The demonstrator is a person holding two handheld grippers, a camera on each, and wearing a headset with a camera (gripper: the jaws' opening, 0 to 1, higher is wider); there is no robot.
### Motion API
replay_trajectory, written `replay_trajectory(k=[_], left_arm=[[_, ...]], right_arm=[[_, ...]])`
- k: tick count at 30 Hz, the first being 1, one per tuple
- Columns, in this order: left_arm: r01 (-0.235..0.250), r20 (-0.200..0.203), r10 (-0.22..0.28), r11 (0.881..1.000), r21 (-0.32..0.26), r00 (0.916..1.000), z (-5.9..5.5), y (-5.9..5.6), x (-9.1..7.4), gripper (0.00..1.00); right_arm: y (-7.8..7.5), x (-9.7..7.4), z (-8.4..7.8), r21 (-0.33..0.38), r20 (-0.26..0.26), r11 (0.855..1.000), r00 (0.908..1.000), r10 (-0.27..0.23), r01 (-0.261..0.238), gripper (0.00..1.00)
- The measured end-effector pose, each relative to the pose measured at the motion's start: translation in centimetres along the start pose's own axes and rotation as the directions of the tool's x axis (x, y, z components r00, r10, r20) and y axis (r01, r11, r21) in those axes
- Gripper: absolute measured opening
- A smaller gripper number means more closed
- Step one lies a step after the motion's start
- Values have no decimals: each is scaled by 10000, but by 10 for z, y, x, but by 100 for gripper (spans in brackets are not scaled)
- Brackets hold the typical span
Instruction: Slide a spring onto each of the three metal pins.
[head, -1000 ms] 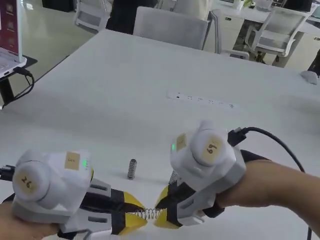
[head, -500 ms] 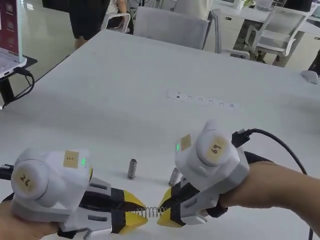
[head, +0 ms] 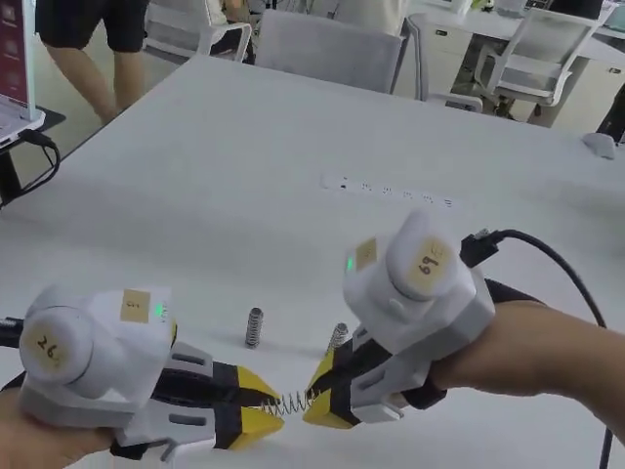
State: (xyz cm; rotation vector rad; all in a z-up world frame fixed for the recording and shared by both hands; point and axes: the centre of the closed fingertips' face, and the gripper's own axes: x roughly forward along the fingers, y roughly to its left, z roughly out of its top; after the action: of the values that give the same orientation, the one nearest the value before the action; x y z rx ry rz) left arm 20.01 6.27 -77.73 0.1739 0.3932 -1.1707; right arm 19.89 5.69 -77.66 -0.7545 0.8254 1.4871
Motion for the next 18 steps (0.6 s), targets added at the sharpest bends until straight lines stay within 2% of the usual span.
replay_trajectory(k=[8,18], left_arm=[[-48,-118,48,10000,18,9999,-3,1,0,2],[-56,-55,56,10000,-21,10000,-3,2,2,2]], right_arm=[[6,-5,16,-70,232,9999,9997,126,-124,8],[9,-7,31,-391,431,9992,9991,6,11,8]])
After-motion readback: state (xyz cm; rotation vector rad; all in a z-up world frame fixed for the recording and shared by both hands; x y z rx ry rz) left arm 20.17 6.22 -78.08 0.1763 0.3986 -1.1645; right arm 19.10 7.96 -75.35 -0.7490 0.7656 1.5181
